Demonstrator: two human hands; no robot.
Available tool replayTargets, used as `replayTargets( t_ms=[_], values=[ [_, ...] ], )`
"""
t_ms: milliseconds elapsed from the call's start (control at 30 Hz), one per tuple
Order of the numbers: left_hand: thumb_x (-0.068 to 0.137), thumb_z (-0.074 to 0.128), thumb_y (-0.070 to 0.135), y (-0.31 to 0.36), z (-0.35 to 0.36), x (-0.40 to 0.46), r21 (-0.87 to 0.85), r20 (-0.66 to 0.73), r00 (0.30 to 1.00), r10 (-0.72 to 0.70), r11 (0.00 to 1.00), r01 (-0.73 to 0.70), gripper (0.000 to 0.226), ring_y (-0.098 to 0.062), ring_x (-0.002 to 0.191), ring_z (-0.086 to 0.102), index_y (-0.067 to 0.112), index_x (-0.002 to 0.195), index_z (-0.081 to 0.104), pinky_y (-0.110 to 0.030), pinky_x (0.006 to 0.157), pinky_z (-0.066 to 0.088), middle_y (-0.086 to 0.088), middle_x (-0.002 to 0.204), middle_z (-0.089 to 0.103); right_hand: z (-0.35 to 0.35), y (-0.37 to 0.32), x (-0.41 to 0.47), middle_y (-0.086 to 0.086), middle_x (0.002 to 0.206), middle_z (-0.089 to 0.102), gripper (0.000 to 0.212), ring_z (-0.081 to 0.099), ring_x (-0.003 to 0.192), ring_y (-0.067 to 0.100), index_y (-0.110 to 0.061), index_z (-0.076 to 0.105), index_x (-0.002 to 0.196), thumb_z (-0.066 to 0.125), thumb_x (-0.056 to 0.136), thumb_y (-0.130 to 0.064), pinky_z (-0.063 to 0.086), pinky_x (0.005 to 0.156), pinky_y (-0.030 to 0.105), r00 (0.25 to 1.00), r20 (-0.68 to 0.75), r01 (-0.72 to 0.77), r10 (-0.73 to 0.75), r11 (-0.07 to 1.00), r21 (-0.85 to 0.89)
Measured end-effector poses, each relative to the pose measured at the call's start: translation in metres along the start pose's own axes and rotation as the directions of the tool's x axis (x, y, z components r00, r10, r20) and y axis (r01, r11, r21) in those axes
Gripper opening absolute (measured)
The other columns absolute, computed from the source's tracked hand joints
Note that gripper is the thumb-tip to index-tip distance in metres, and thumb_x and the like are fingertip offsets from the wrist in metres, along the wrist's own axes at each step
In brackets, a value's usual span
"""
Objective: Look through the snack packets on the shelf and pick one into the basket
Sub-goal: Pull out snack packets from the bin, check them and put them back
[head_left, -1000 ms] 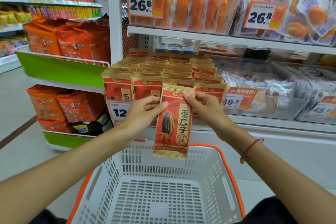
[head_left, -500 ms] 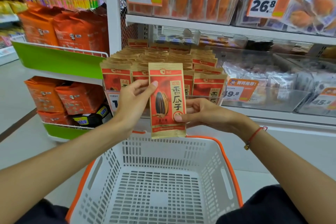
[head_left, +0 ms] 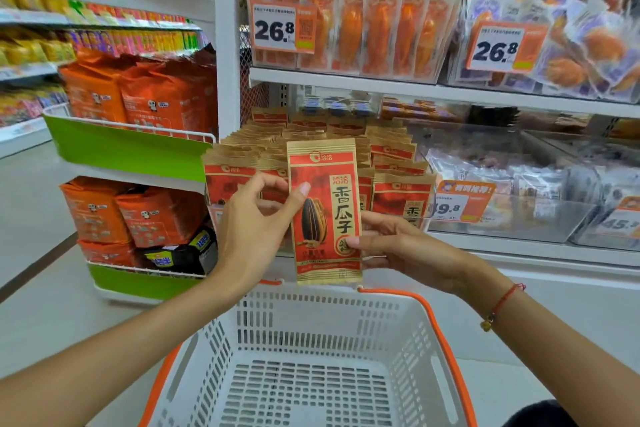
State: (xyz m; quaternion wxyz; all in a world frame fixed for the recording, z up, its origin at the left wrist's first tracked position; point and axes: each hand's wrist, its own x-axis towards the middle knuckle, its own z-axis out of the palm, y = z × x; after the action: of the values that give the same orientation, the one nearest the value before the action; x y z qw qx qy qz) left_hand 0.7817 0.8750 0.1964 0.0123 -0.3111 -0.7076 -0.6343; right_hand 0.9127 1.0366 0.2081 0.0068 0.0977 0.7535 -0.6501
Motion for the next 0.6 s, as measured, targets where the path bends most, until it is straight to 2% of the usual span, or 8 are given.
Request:
replayTargets(
  t_ms=[67, 233, 367, 433, 533, 600],
  values=[
    [0.073, 0.070, 0.053, 0.000, 0.000, 0.002, -0.070, 0.024, 0.999, -0.022, 0.997, 0.024, 0.031, -0.009, 0.077, 0.072, 0.027, 0.089, 0.067, -0.043, 0.074, 0.059, 0.008, 0.082, 0.075, 0.002, 0.000, 0.001, 0.000, 0.122, 0.069, 0.045, 0.064, 0.114, 0.017, -0.028, 0.057, 0.128, 0.062, 0.083, -0.024, 0.049, 0.098, 0.034, 0.999, -0.029, 0.025, -0.024, 0.999, 0.038],
    [0.075, 0.075, 0.035, 0.001, -0.001, 0.006, -0.216, 0.031, 0.997, -0.075, 0.973, 0.080, 0.029, -0.008, 0.076, 0.073, 0.018, 0.098, 0.070, -0.024, 0.065, 0.059, 0.007, 0.085, 0.075, 0.011, -0.010, 0.003, 0.002, 0.124, 0.068, 0.047, 0.064, 0.115, 0.020, -0.027, 0.054, 0.133, 0.056, 0.085, -0.030, 0.054, 0.095, 0.037, 0.992, -0.100, 0.098, -0.082, 0.980, 0.172],
    [0.077, 0.077, 0.021, 0.006, 0.000, 0.005, -0.252, 0.096, 0.993, -0.068, 0.964, 0.090, 0.042, -0.007, 0.093, 0.071, 0.023, 0.117, 0.063, -0.025, 0.079, 0.059, 0.008, 0.111, 0.069, 0.012, -0.011, 0.006, 0.000, 0.127, 0.066, 0.052, 0.062, 0.119, 0.020, -0.028, 0.052, 0.136, 0.058, 0.085, -0.031, 0.046, 0.105, 0.048, 0.980, -0.157, 0.150, -0.122, 0.972, 0.182],
    [0.075, 0.079, 0.017, 0.012, 0.001, 0.003, -0.289, 0.114, 0.993, -0.041, 0.955, 0.073, 0.048, -0.005, 0.095, 0.070, 0.025, 0.119, 0.059, -0.019, 0.076, 0.058, 0.011, 0.113, 0.067, 0.016, -0.010, 0.006, -0.004, 0.125, 0.067, 0.051, 0.061, 0.118, 0.017, -0.032, 0.053, 0.134, 0.061, 0.084, -0.034, 0.043, 0.106, 0.049, 0.962, -0.212, 0.202, -0.175, 0.973, 0.114],
    [0.066, 0.085, 0.043, 0.021, 0.005, 0.000, -0.348, 0.215, 0.976, -0.041, 0.930, 0.116, 0.066, 0.000, 0.103, 0.066, 0.028, 0.123, 0.056, -0.020, 0.078, 0.057, 0.018, 0.110, 0.068, 0.033, -0.013, 0.004, -0.012, 0.125, 0.065, 0.049, 0.062, 0.114, 0.006, -0.031, 0.050, 0.137, 0.061, 0.089, -0.029, 0.051, 0.096, 0.028, 0.872, -0.287, 0.369, -0.397, 0.918, -0.148],
    [0.057, 0.085, 0.056, 0.026, 0.006, 0.000, -0.365, 0.295, 0.954, -0.049, 0.917, 0.160, 0.082, -0.001, 0.109, 0.064, 0.032, 0.128, 0.052, -0.029, 0.087, 0.056, 0.019, 0.116, 0.066, 0.041, -0.011, 0.006, -0.012, 0.132, 0.058, 0.054, 0.058, 0.116, 0.003, -0.028, 0.044, 0.143, 0.062, 0.092, -0.025, 0.050, 0.096, 0.024, 0.820, -0.267, 0.432, -0.507, 0.853, -0.293]
  ],
)
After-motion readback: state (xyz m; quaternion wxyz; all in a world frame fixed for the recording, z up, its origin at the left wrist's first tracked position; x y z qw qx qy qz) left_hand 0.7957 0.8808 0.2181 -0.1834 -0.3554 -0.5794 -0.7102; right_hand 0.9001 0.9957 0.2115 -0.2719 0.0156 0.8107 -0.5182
